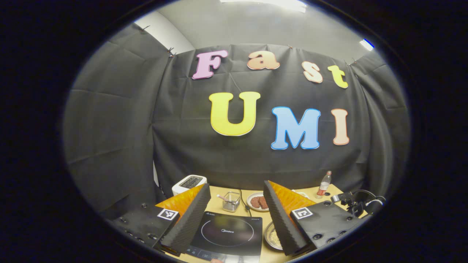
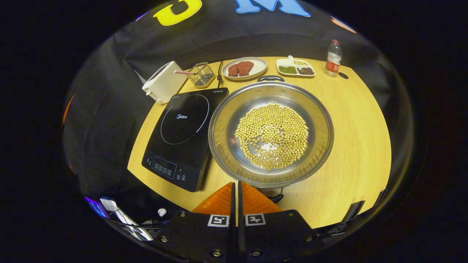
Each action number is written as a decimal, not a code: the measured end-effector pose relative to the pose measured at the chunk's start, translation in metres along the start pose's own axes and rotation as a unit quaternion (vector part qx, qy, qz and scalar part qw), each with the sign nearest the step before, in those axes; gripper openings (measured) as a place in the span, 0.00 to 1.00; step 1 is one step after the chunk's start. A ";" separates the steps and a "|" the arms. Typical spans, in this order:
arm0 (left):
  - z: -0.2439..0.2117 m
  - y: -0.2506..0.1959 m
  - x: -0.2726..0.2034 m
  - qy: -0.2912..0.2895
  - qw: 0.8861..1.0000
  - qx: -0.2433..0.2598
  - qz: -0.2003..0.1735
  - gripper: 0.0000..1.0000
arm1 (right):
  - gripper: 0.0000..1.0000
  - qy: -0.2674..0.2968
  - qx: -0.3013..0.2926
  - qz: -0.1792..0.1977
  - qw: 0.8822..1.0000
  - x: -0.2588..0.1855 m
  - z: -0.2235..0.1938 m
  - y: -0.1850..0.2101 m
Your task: First push the handle of the pot to place it horizontally, then grasp the pot with both hands and set it on the induction cooktop.
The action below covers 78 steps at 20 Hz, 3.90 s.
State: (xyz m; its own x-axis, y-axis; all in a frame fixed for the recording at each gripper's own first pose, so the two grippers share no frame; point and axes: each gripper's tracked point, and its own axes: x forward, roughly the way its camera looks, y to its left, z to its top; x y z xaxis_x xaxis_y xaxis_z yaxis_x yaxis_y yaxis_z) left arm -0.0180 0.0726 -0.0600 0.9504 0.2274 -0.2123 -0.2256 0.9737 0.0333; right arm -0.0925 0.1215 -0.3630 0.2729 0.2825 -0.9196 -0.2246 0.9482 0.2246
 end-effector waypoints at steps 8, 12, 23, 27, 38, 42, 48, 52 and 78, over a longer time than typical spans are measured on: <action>-0.013 0.019 -0.010 0.015 1.000 0.003 0.023 0.97 | 0.02 0.045 0.008 0.006 0.999 0.035 -0.020 0.003; -0.018 0.026 -0.015 0.021 0.999 0.003 0.032 0.97 | 0.02 0.053 0.030 0.011 0.998 0.047 -0.025 0.003; -0.021 0.022 -0.019 0.023 0.999 0.009 0.023 0.95 | 0.01 0.037 0.112 0.036 0.992 0.056 -0.025 -0.003; -0.022 0.012 -0.017 0.022 1.000 0.009 0.012 0.95 | 0.01 0.034 0.132 0.037 0.990 0.054 -0.025 -0.012; -0.021 -0.010 -0.008 0.018 1.000 0.010 -0.013 0.95 | 0.01 0.028 0.171 0.029 0.985 0.049 -0.028 -0.040; -0.022 -0.018 -0.002 0.017 1.000 0.010 -0.021 0.95 | 0.01 0.029 0.175 0.024 0.984 0.047 -0.030 -0.051; -0.025 -0.029 0.004 0.020 0.999 0.008 -0.030 0.95 | 0.01 0.029 0.181 0.010 0.983 0.043 -0.034 -0.071; -0.025 -0.040 0.007 0.020 0.999 0.008 -0.039 0.95 | 0.01 0.028 0.189 0.001 0.982 0.041 -0.035 -0.084; -0.028 -0.099 0.012 0.027 0.995 0.029 -0.087 0.95 | 0.01 0.018 0.209 -0.055 0.976 0.028 -0.032 -0.170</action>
State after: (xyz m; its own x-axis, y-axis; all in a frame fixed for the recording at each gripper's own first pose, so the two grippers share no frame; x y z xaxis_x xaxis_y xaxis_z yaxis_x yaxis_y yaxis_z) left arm 0.0098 -0.0220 -0.0932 0.9609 0.0554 -0.2713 -0.0444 0.9979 0.0466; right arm -0.0767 -0.0367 -0.4378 0.2383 0.1773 -0.9549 0.2069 0.9513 0.2283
